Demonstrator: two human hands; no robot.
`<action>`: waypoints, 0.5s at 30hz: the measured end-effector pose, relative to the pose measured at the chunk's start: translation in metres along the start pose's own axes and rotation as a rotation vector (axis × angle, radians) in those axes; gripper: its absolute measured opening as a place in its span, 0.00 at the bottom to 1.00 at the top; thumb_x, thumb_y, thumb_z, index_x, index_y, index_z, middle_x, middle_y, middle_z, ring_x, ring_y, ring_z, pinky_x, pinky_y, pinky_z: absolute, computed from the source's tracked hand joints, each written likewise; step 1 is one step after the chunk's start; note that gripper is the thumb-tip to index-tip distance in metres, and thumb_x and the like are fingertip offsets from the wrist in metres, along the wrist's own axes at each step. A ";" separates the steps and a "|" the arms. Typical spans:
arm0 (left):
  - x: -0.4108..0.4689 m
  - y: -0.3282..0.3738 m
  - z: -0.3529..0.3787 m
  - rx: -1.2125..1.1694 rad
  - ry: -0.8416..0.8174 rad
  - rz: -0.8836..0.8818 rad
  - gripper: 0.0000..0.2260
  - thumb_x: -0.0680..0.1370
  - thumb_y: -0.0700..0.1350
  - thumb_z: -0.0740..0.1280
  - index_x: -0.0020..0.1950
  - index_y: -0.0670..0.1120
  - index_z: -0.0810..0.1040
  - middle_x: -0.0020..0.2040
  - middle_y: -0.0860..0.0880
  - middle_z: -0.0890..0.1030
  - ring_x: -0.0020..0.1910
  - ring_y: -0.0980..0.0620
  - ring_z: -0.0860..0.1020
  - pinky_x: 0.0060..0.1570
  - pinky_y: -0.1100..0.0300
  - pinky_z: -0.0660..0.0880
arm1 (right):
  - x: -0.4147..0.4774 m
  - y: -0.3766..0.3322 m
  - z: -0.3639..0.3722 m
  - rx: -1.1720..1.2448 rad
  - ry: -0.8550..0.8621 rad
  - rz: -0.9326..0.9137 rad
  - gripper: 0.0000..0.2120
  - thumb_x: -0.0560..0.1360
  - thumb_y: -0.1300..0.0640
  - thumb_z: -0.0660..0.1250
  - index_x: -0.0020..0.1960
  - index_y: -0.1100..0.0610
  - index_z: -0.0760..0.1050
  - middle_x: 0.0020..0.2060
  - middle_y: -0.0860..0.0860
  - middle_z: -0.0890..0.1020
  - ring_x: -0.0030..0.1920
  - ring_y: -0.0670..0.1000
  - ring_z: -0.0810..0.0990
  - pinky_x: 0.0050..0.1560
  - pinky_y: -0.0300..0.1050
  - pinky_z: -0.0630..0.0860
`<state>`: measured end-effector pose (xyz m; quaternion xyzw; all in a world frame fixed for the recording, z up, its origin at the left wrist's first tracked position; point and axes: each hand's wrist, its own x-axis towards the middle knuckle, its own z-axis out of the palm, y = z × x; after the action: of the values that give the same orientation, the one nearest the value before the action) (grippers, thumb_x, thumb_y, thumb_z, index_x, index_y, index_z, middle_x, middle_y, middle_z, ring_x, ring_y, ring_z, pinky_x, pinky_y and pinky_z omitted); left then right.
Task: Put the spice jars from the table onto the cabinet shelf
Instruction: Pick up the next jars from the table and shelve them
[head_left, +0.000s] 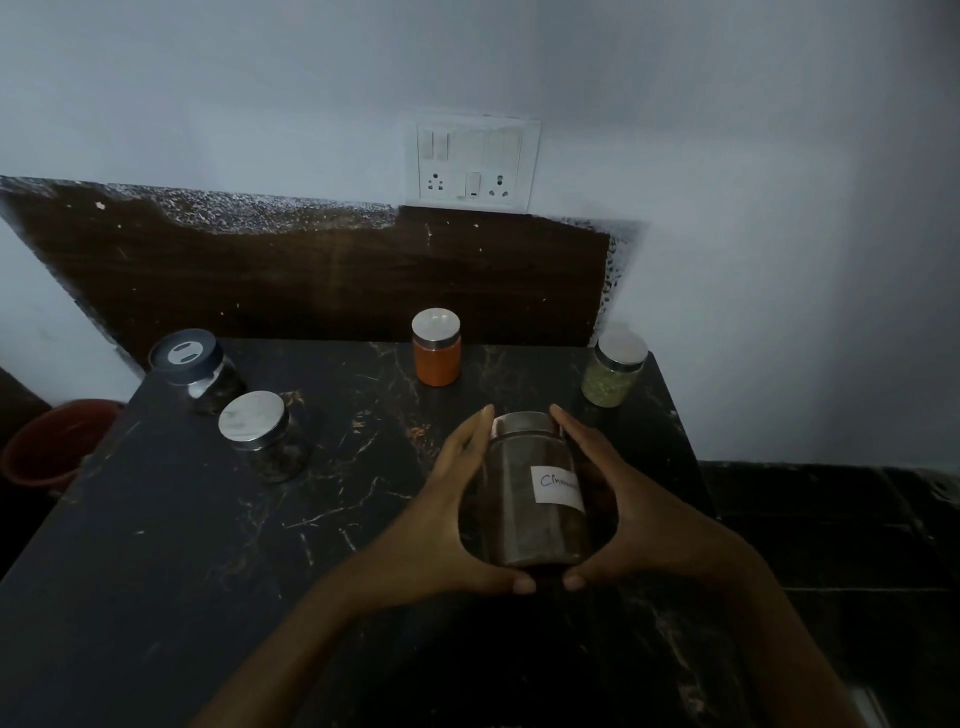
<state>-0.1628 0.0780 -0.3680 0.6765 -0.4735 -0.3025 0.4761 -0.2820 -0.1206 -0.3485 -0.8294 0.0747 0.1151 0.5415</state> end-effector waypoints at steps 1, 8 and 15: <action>0.000 0.000 -0.001 0.034 -0.006 -0.002 0.56 0.60 0.58 0.77 0.73 0.67 0.38 0.72 0.72 0.40 0.73 0.67 0.47 0.69 0.64 0.63 | 0.001 -0.001 0.001 -0.017 0.010 -0.009 0.59 0.57 0.52 0.81 0.66 0.23 0.41 0.61 0.21 0.54 0.59 0.25 0.61 0.47 0.21 0.68; 0.004 -0.002 -0.002 0.124 0.044 0.008 0.54 0.60 0.59 0.78 0.74 0.66 0.45 0.72 0.67 0.48 0.71 0.66 0.55 0.67 0.58 0.68 | 0.004 -0.003 0.003 -0.085 0.038 -0.057 0.60 0.56 0.49 0.81 0.65 0.23 0.39 0.59 0.17 0.49 0.57 0.18 0.54 0.49 0.17 0.65; 0.008 0.000 -0.008 0.042 0.039 0.026 0.53 0.60 0.57 0.78 0.74 0.65 0.45 0.73 0.67 0.49 0.72 0.66 0.56 0.64 0.66 0.68 | 0.004 -0.007 -0.009 -0.037 0.021 -0.051 0.59 0.51 0.45 0.80 0.63 0.20 0.40 0.63 0.24 0.53 0.69 0.41 0.58 0.59 0.32 0.63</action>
<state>-0.1530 0.0736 -0.3643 0.6859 -0.4790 -0.2731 0.4749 -0.2753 -0.1258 -0.3400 -0.8421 0.0572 0.0938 0.5280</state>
